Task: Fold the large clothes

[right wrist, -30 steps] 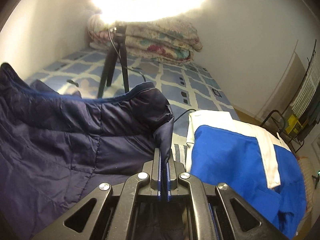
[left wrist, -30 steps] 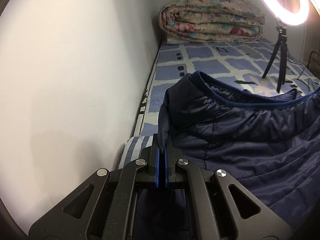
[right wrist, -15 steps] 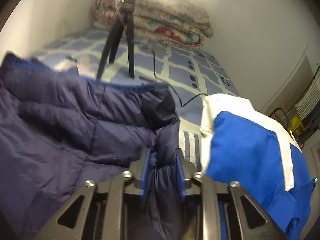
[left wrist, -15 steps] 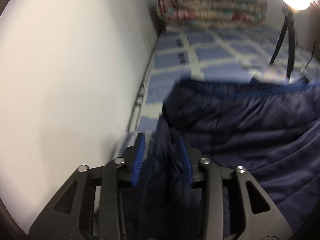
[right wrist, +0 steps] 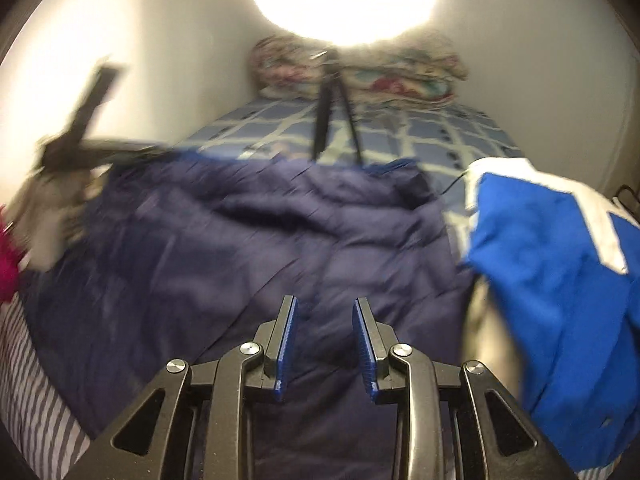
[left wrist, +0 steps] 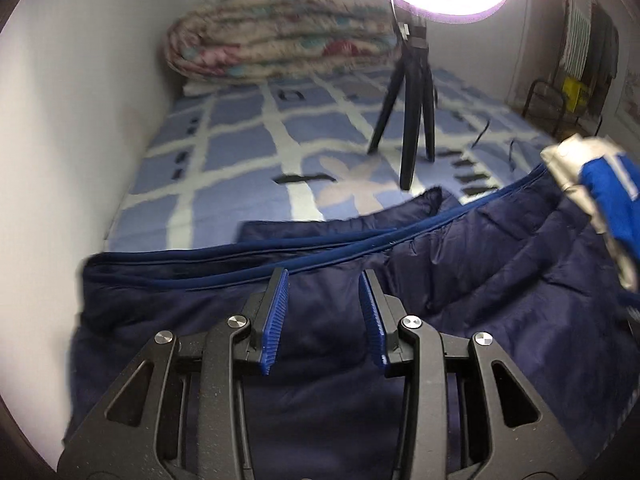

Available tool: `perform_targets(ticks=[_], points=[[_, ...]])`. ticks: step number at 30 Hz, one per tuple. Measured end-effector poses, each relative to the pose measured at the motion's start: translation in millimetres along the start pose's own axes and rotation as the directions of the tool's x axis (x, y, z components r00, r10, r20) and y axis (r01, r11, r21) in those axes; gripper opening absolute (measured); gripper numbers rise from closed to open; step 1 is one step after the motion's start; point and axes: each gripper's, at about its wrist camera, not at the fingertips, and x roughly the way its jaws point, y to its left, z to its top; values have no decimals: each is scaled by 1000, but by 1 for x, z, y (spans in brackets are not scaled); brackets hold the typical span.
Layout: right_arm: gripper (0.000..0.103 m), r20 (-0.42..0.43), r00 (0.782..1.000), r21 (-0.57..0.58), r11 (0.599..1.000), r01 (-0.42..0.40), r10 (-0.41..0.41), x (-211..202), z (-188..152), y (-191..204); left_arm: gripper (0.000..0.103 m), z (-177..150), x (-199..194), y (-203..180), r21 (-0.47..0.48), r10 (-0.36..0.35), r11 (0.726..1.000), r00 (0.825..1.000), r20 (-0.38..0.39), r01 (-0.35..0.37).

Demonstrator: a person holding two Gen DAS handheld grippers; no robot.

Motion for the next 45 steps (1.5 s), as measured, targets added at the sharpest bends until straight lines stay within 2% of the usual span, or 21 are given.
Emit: perform_targets(ticks=[4, 6, 10, 13, 17, 20, 24, 27, 29, 31, 32, 33, 35, 37, 40, 42, 45], points=[[28, -58, 998, -79, 997, -9, 4, 18, -18, 22, 38, -3, 43, -7, 18, 67, 998, 997, -43, -66], [28, -72, 997, -84, 996, -6, -1, 24, -26, 25, 38, -4, 60, -3, -14, 58, 998, 996, -63, -59], [29, -87, 996, -55, 998, -9, 4, 33, -29, 22, 38, -4, 66, -4, -12, 75, 997, 995, -69, -76], [29, -96, 995, -39, 999, -2, -2, 25, -29, 20, 38, -1, 43, -6, -11, 90, 996, 995, -49, -91], [40, -74, 997, 50, 999, -11, 15, -2, -35, 0, 38, -10, -20, -19, 20, -16, 1000, 999, 31, 16], [46, -66, 998, 153, 988, 0, 10, -26, -55, -16, 38, -35, -53, -37, 85, -44, 996, 998, 52, 39], [50, -56, 998, 289, 957, 26, -10, -50, -77, -37, 38, -55, -51, -51, 125, -9, 992, 1000, 29, 5], [53, -66, 998, 368, 929, 42, -19, -57, -92, -46, 38, -68, -28, -56, 100, -28, 995, 999, -37, 32], [53, -85, 996, 395, 917, 53, -21, -60, -98, -48, 38, -77, -9, -60, 126, -3, 992, 997, -75, 12], [55, -98, 995, 410, 910, 69, -31, -65, -106, -48, 38, -83, -4, -61, 123, 0, 992, 998, -68, 9], [59, -101, 994, 416, 906, 73, -34, -68, -108, -48, 38, -82, -6, -59, 111, -5, 994, 998, -67, 13], [62, -103, 994, 429, 900, 74, -32, -70, -111, -49, 38, -80, -10, -54, 83, -3, 996, 998, -66, 9], [64, -97, 995, 477, 877, 58, -13, -75, -118, -55, 38, -79, -28, -44, 39, 4, 999, 999, -40, -2], [67, -90, 996, 534, 845, 36, 14, -78, -127, -63, 38, -83, -58, -38, 13, -25, 1000, 1000, 7, 24], [69, -85, 995, 586, 810, 13, 46, -75, -135, -68, 38, -101, -110, -41, 22, -79, 997, 995, 64, 78], [70, -86, 994, 608, 794, -5, 72, -69, -137, -69, 38, -116, -129, -49, 39, -108, 994, 992, 66, 105], [75, -93, 989, 626, 780, -31, 114, -58, -136, -67, 38, -136, -136, -61, 29, -147, 989, 988, 37, 145]])
